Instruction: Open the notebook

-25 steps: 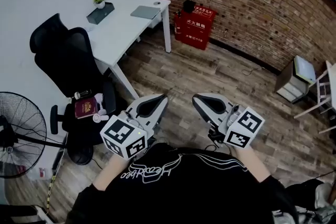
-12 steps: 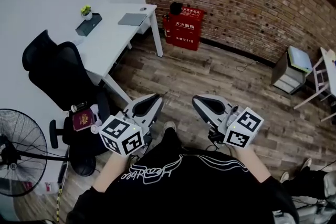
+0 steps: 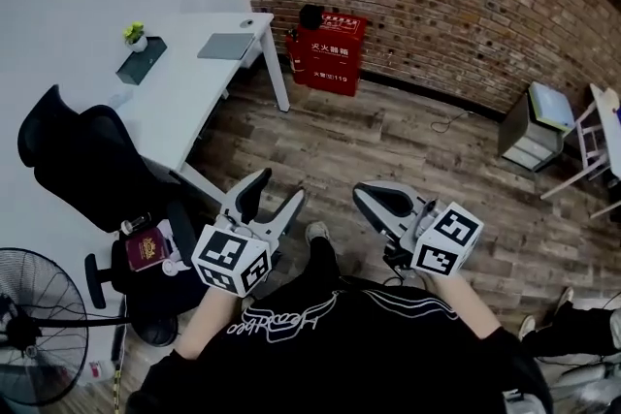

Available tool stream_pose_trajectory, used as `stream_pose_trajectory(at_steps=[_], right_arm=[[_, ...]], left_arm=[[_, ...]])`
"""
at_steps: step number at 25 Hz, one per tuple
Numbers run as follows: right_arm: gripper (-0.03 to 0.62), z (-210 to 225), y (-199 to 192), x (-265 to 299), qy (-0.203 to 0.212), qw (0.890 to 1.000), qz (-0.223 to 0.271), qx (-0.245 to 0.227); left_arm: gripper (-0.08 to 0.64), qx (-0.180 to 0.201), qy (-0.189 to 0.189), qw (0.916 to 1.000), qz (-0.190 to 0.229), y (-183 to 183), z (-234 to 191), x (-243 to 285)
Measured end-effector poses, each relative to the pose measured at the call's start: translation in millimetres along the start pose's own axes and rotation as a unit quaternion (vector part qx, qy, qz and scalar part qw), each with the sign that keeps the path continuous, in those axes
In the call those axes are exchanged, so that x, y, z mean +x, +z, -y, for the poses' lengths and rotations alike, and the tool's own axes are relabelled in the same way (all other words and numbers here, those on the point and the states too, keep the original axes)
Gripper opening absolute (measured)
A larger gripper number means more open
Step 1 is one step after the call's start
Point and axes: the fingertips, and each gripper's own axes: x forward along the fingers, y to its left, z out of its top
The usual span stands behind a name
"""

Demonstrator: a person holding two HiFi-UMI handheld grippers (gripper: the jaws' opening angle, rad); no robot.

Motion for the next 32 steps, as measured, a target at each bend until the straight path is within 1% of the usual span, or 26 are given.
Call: stream_pose_trajectory(at_steps=[2, 4, 6, 8, 10, 12, 14, 16, 18, 20, 22, 26, 28, 32], right_arm=[[0.003, 29.8, 0.1, 33.7, -0.006, 1.0, -0.011, 0.009], [0.003, 63.3, 2.0, 80.4, -0.01, 1.0, -0.02, 0.016], [0.005, 99.4, 6.1, 148.7, -0.016, 0.999, -0.03, 0.02], [0.004, 136.9, 13.6, 230.7, -0.02, 0.999, -0.039, 0.025], [0.005, 173.4, 24.3, 297.1, -0.02, 0.998, -0.048, 0.032], [0.004, 207.8, 35.7, 340.5, -0.013, 0.998, -0.057, 0.035], [0.005, 241.9, 49.7, 375.1, -0.003, 0.997, -0.065, 0.034], [0.005, 271.9, 63.8, 407.3, 0.005, 0.997, -0.07, 0.032], [0.005, 293.1, 72.0, 436.4, 0.009, 0.997, -0.07, 0.031], [0.005, 308.2, 74.6, 460.8, 0.014, 0.997, -0.067, 0.034], [0.005, 320.3, 72.0, 479.1, 0.019, 0.997, -0.07, 0.041], [0.005, 338.6, 61.6, 504.1, 0.031, 0.995, -0.088, 0.047], [0.005, 348.7, 58.7, 517.5, 0.034, 0.994, -0.092, 0.049], [0.005, 378.5, 63.0, 558.1, 0.05, 0.993, -0.095, 0.057]], left_arm=[[0.292, -0.003, 0.007, 1.0, 0.001, 2.4, -41.1, 25.5], [0.307, -0.01, 0.011, 0.9999, -0.001, 3.7, -93.9, 53.6], [0.314, -0.022, 0.011, 0.9997, -0.007, 5.1, -167.9, 84.8], [0.32, -0.035, 0.009, 0.9992, -0.014, 10.4, -255.4, 115.8], [0.327, -0.048, 0.018, 0.9986, -0.015, 19.4, -328.7, 143.5], [0.331, -0.061, 0.034, 0.9975, -0.01, 27.6, -380.1, 169.2], [0.333, -0.074, 0.048, 0.9961, -0.006, 36.7, -420.7, 196.1], [0.333, -0.079, 0.054, 0.9954, -0.007, 46.0, -453.8, 220.2], [0.333, -0.074, 0.055, 0.9957, -0.011, 50.1, -480.1, 236.4], [0.333, -0.067, 0.058, 0.9959, -0.017, 49.9, -501.9, 247.5], [0.333, -0.068, 0.061, 0.9956, -0.021, 47.0, -519.8, 257.1], [0.332, -0.099, 0.063, 0.9928, -0.023, 37.5, -549.9, 273.7], [0.331, -0.108, 0.066, 0.9916, -0.024, 32.8, -564.7, 280.8], [0.331, -0.091, 0.075, 0.9919, -0.047, 23.9, -596.8, 302.1]])
